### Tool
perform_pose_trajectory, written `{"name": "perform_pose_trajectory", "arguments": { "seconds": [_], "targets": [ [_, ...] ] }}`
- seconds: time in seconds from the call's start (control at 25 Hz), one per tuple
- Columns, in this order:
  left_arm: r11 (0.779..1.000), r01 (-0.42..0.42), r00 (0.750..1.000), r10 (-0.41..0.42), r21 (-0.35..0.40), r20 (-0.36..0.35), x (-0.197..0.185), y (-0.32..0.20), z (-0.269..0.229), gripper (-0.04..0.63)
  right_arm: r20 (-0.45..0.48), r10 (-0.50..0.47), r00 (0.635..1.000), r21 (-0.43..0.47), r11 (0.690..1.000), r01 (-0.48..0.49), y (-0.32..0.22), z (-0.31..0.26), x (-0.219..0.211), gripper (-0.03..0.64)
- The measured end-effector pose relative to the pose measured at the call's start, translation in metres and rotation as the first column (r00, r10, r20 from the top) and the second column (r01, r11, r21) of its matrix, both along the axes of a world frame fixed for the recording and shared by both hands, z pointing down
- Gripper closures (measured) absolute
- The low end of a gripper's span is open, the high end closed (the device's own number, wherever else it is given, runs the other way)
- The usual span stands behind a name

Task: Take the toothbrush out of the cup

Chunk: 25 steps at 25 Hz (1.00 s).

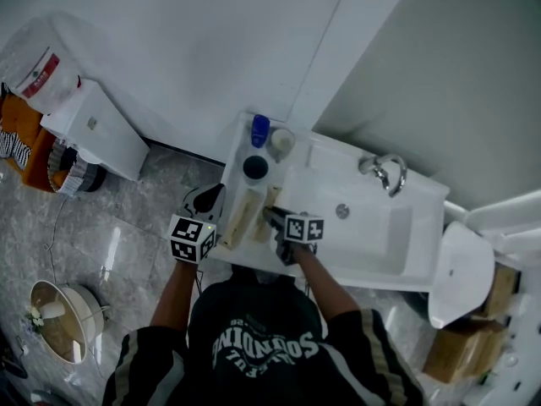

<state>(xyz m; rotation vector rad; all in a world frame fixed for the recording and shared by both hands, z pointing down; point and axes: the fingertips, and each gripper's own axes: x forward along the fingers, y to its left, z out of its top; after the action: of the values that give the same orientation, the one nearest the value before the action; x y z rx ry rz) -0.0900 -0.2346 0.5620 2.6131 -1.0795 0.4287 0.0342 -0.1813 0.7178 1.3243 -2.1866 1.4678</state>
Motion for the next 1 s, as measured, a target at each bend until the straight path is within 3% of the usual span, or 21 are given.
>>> {"name": "perform_pose_trajectory", "arguments": {
  "seconds": [0.2,0.48,0.68,1.0],
  "targets": [
    [1.000,0.009,1.000,-0.009,-0.007,0.007,-0.005,-0.001,0.003,0.597,-0.022,-0.038,0.999,-0.133,0.990,0.035,0.003,0.033,-0.006,0.526],
    [1.000,0.020,1.000,-0.020,-0.014,0.022,-0.013,0.000,0.007,0.597,-0.121,-0.063,0.991,-0.168,0.985,0.042,0.002,0.055,-0.008,0.516],
    [1.000,0.022,0.999,-0.021,-0.020,0.031,-0.015,0.000,0.008,0.597,-0.255,-0.072,0.964,-0.127,0.991,0.041,-0.001,0.056,0.004,0.422],
    [1.000,0.012,1.000,-0.012,-0.002,0.027,-0.003,0.001,0.002,0.597,-0.250,-0.010,0.968,-0.015,1.000,0.007,-0.008,0.029,0.021,0.417]
  ]
}}
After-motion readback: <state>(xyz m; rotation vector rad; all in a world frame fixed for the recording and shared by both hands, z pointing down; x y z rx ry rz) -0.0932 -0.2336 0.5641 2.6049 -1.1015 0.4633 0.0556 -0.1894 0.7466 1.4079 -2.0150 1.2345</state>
